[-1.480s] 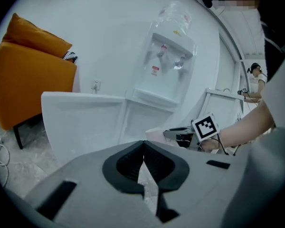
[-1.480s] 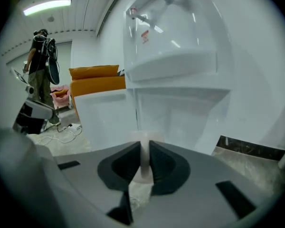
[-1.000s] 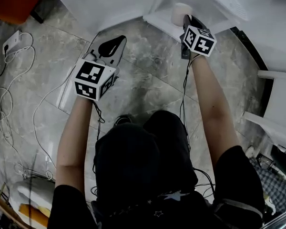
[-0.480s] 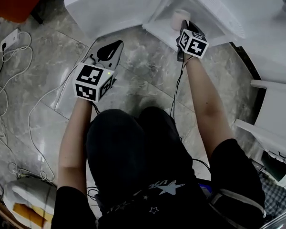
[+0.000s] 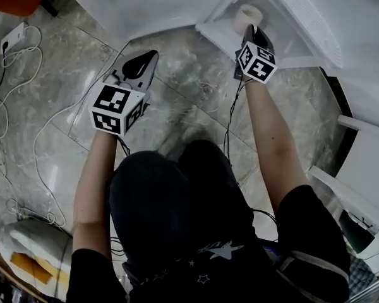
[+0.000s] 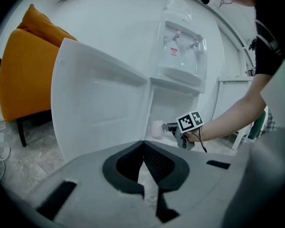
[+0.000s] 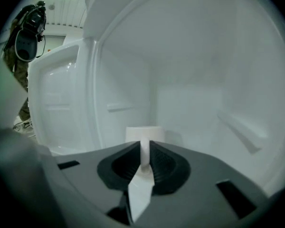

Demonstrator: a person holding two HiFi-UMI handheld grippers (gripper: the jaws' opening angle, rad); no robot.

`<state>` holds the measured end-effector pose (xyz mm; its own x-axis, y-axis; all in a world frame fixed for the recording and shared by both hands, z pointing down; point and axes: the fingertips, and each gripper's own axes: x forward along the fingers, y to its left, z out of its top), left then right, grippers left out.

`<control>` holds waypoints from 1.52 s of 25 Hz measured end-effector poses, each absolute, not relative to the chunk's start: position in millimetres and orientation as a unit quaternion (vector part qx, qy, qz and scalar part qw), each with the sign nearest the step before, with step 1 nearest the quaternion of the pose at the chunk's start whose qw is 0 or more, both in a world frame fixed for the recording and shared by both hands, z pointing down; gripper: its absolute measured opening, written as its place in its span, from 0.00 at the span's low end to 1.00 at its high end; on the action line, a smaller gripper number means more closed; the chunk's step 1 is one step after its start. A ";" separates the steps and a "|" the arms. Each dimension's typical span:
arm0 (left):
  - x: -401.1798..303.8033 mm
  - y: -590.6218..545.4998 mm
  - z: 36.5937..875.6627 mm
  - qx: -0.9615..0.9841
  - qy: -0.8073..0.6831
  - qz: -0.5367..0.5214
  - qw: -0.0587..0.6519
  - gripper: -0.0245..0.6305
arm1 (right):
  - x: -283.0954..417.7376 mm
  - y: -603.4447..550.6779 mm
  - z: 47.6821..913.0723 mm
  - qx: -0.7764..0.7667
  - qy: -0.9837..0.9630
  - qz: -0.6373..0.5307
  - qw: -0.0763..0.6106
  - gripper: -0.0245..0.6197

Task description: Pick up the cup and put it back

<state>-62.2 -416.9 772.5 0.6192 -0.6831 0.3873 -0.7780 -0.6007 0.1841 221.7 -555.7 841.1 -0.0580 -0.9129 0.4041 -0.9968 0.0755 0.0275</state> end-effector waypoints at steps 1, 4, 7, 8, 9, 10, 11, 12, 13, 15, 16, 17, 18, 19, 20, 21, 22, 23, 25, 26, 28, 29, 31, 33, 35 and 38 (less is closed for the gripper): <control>-62.4 -417.7 773.1 0.883 -0.414 0.142 0.170 0.05 | 221.3 -554.7 845.7 0.666 -0.715 0.135 0.164 0.11; -60.2 -417.7 773.8 0.882 -0.413 0.147 0.173 0.05 | 222.1 -551.5 854.3 0.666 -0.714 0.149 0.161 0.11; -57.7 -418.1 770.1 0.884 -0.409 0.149 0.169 0.05 | 224.0 -551.8 853.4 0.667 -0.712 0.155 0.155 0.11; -58.1 -417.8 768.8 0.884 -0.408 0.151 0.168 0.05 | 223.5 -550.9 853.9 0.666 -0.712 0.163 0.153 0.12; -58.9 -417.2 767.5 0.885 -0.408 0.153 0.167 0.05 | 223.0 -549.0 855.2 0.664 -0.711 0.177 0.151 0.12; -59.7 -416.4 765.9 0.885 -0.407 0.154 0.165 0.05 | 222.4 -546.5 856.7 0.661 -0.710 0.194 0.146 0.15; -60.8 -415.2 764.2 0.885 -0.406 0.157 0.163 0.05 | 221.9 -543.5 858.1 0.658 -0.709 0.211 0.143 0.18; -62.3 -413.4 762.3 0.886 -0.404 0.160 0.161 0.05 | 221.7 -539.9 858.9 0.656 -0.707 0.222 0.143 0.22; -64.6 -411.2 760.1 0.887 -0.403 0.162 0.159 0.05 | 221.9 -535.9 858.7 0.656 -0.706 0.225 0.145 0.25; -70.6 -407.3 753.7 0.888 -0.402 0.165 0.152 0.05 | 224.1 -527.6 854.3 0.663 -0.699 0.221 0.149 0.29; -73.5 -406.0 749.3 0.889 -0.402 0.166 0.146 0.05 | 225.6 -523.4 850.5 0.670 -0.694 0.219 0.146 0.29; -75.9 -404.3 744.4 0.890 -0.401 0.166 0.138 0.05 | 226.9 -518.4 846.3 0.677 -0.689 0.219 0.142 0.29; -77.6 -401.8 739.6 0.892 -0.400 0.165 0.130 0.05 | 227.8 -512.1 842.0 0.683 -0.684 0.218 0.136 0.29; -78.4 -398.7 735.1 0.895 -0.397 0.163 0.123 0.05 | 227.8 -504.5 838.1 0.688 -0.681 0.216 0.131 0.29; -78.6 -395.6 730.9 0.897 -0.394 0.160 0.117 0.05 | 226.8 -496.3 834.3 0.690 -0.680 0.212 0.127 0.29; -78.5 -393.3 727.1 0.900 -0.392 0.155 0.111 0.05 | 224.8 -488.5 830.1 0.690 -0.683 0.208 0.123 0.28; -78.3 -392.0 723.7 0.902 -0.390 0.151 0.105 0.05 | 221.7 -481.6 824.8 0.687 -0.688 0.202 0.118 0.28; -77.9 -391.2 720.9 0.904 -0.389 0.148 0.100 0.05 | 217.6 -475.5 818.6 0.683 -0.695 0.195 0.112 0.28; -75.9 -385.8 718.7 0.906 -0.386 0.144 0.096 0.05 | 207.3 -462.6 808.2 0.668 -0.714 0.183 0.102 0.27; -74.3 -380.2 719.1 0.907 -0.385 0.143 0.098 0.05 | 201.2 -455.2 806.6 0.658 -0.725 0.177 0.104 0.26; -71.3 -368.3 719.4 0.908 -0.381 0.141 0.102 0.05 | 188.1 -444.7 809.2 0.635 -0.745 0.160 0.124 0.26; -70.7 -365.2 718.4 0.907 -0.383 0.141 0.103 0.05 | 181.6 -443.3 810.7 0.628 -0.751 0.151 0.137 0.26; -70.2 -361.1 715.1 0.903 -0.391 0.142 0.110 0.05 | 168.9 -438.5 811.6 0.623 -0.753 0.147 0.152 0.26; -71.0 -350.1 708.7 0.896 -0.399 0.144 0.130 0.05 | 151.0 -419.7 813.5 0.618 -0.751 0.174 0.154 0.23; -72.0 -333.7 697.3 0.892 -0.398 0.157 0.145 0.05 | 133.3 -394.2 811.7 0.607 -0.751 0.211 0.151 0.23; -75.9 -308.7 669.9 0.888 -0.396 0.175 0.154 0.05 | 121.9 -362.0 789.6 0.599 -0.747 0.241 0.155 0.23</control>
